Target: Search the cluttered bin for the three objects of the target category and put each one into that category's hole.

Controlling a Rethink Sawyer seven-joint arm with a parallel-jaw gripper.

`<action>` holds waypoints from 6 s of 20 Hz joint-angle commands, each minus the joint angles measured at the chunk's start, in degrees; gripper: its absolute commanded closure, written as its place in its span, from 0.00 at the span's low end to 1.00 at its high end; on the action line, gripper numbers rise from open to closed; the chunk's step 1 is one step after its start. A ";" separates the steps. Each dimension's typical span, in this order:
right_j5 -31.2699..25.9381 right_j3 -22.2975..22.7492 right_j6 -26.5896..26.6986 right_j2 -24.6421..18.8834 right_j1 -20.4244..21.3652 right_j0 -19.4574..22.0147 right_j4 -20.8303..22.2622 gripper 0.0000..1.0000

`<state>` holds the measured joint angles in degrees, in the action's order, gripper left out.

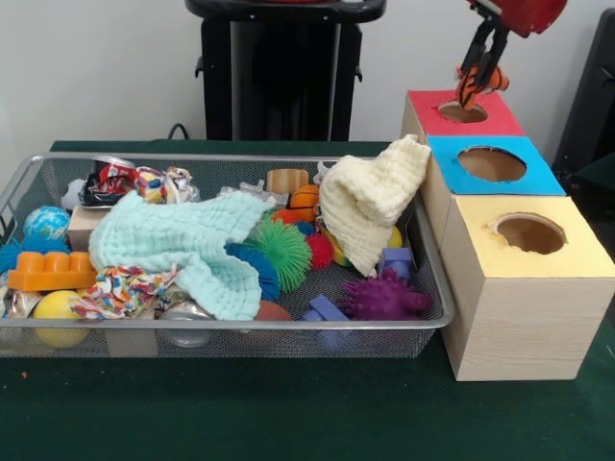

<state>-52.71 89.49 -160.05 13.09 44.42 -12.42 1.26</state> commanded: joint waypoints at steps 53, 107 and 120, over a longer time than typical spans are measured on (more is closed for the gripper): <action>5.80 13.02 -14.07 9.51 -15.89 -11.43 -22.36 0.00; -3.95 5.39 -12.22 7.50 -16.45 -6.43 -24.92 0.00; -3.70 -0.56 -22.74 13.22 -24.06 -13.99 -25.98 0.00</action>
<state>-58.70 94.62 -160.88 28.53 26.39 -23.72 -22.36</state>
